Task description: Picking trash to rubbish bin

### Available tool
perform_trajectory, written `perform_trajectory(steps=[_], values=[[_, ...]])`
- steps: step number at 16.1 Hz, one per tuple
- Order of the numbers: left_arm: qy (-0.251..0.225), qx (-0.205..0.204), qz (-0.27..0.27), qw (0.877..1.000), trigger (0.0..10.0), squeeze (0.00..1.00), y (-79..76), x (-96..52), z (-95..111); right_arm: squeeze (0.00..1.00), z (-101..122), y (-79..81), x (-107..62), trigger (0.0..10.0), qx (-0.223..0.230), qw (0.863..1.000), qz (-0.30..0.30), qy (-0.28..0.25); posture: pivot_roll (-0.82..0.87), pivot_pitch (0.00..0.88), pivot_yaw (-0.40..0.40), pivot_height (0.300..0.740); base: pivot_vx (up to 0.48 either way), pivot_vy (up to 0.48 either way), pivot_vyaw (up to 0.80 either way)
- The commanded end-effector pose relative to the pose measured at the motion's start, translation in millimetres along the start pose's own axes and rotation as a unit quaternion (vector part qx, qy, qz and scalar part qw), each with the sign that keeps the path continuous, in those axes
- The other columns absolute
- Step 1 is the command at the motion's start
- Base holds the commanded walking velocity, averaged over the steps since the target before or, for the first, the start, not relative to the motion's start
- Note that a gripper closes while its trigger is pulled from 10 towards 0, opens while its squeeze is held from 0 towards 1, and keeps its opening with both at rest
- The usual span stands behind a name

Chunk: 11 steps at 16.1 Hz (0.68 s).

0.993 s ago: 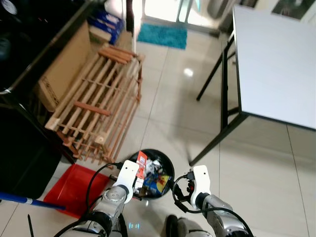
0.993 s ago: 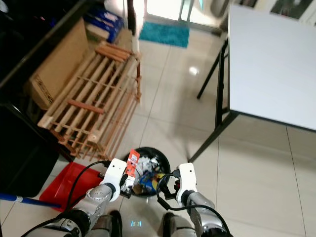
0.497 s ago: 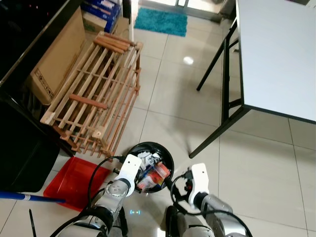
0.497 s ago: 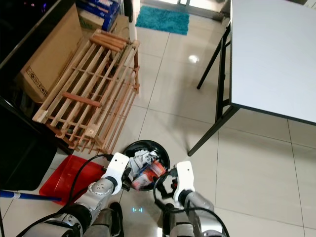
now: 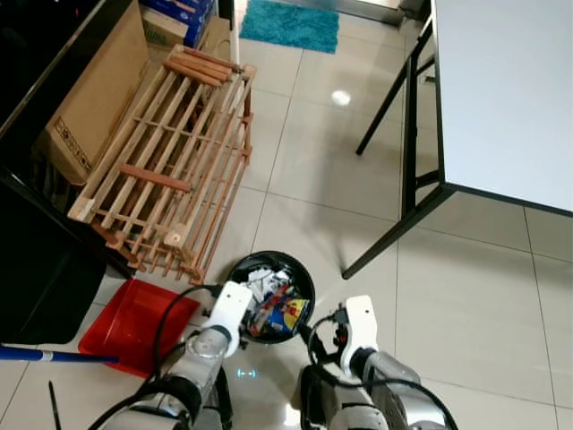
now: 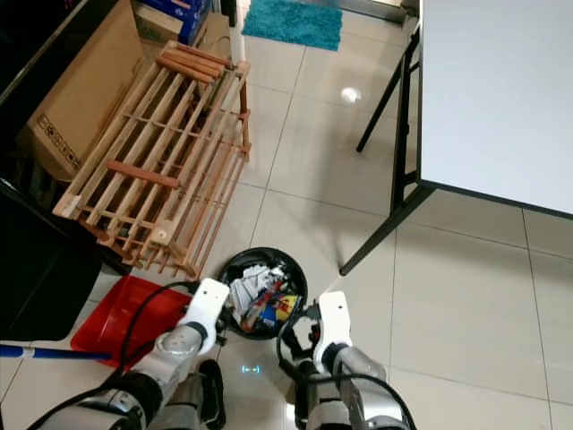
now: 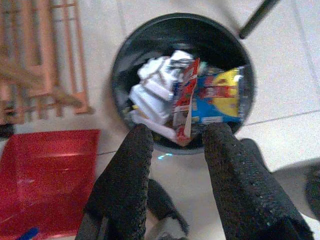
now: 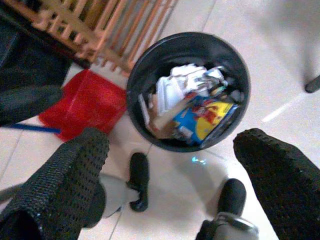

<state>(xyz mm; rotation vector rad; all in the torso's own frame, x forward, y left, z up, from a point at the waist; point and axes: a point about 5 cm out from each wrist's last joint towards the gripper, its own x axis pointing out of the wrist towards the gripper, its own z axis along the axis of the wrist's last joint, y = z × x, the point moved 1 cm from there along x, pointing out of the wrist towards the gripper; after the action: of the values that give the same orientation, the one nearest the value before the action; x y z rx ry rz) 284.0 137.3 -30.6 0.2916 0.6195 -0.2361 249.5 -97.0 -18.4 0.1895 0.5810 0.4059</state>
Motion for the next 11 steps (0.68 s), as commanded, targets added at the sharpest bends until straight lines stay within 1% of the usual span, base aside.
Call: perform_trajectory(steps=[1, 2, 4, 5, 6, 7, 8, 9, 11], values=[[0.020, -0.014, 0.013, 1.000, 10.0, 0.00, 2.4, -4.8, -17, 0.00, -11, -14.4, -3.4, 10.0, 0.021, 0.999, -0.047, 0.010, -0.12, 0.279, -0.075, 0.740, 0.000, 0.000, 0.00], [0.023, -0.018, 0.025, 0.999, 10.0, 0.00, 8.9, -7.0, -23, 0.00, -10, -20.1, -1.9, 10.0, 0.023, 0.997, -0.070, 0.007, -0.11, 0.271, -0.067, 0.740, 0.000, 0.000, 0.00], [0.029, -0.019, 0.042, 0.999, 10.0, 0.00, 17.7, -10.3, -30, 0.00, -7, -25.9, -0.2, 10.0, 0.031, 0.995, -0.092, 0.000, -0.09, 0.260, -0.059, 0.740, 0.000, 0.000, 0.00], [0.036, -0.021, 0.056, 0.998, 10.0, 0.00, 25.7, -13.4, -37, 0.00, -7, -29.9, 1.5, 10.0, 0.033, 0.994, -0.107, 0.003, -0.08, 0.242, -0.047, 0.740, 0.000, 0.000, 0.00], [0.051, -0.025, 0.081, 0.995, 10.0, 0.00, 39.2, -20.1, -50, 0.00, -8, -32.2, 3.3, 10.0, 0.044, 0.992, -0.115, -0.001, -0.05, 0.220, -0.031, 0.740, 0.000, 0.000, 0.00], [0.055, -0.028, 0.092, 0.994, 10.0, 0.00, 46.2, -23.0, -54, 0.00, -8, -33.0, 4.5, 10.0, 0.052, 0.991, -0.121, -0.003, -0.04, 0.208, -0.021, 0.740, 0.000, 0.000, 0.00], [0.056, -0.028, 0.094, 0.994, 10.0, 0.00, 48.2, -23.7, -55, 0.00, -8, -33.2, 5.0, 10.0, 0.054, 0.991, -0.122, -0.004, -0.04, 0.204, -0.017, 0.740, 0.000, 0.000, 0.00], [0.059, -0.031, 0.105, 0.992, 10.0, 0.00, 56.9, -26.2, -58, 0.00, -8, -36.3, 5.9, 10.0, 0.063, 0.988, -0.139, -0.006, -0.03, 0.179, 0.005, 0.740, 0.000, 0.000, 0.00], [0.060, -0.023, 0.108, 0.992, 10.0, 0.00, 62.5, -26.4, -56, 0.00, -8, -39.7, 6.6, 10.0, 0.069, 0.985, -0.156, -0.005, -0.02, 0.142, 0.035, 0.740, 0.000, 0.000, 0.00]])
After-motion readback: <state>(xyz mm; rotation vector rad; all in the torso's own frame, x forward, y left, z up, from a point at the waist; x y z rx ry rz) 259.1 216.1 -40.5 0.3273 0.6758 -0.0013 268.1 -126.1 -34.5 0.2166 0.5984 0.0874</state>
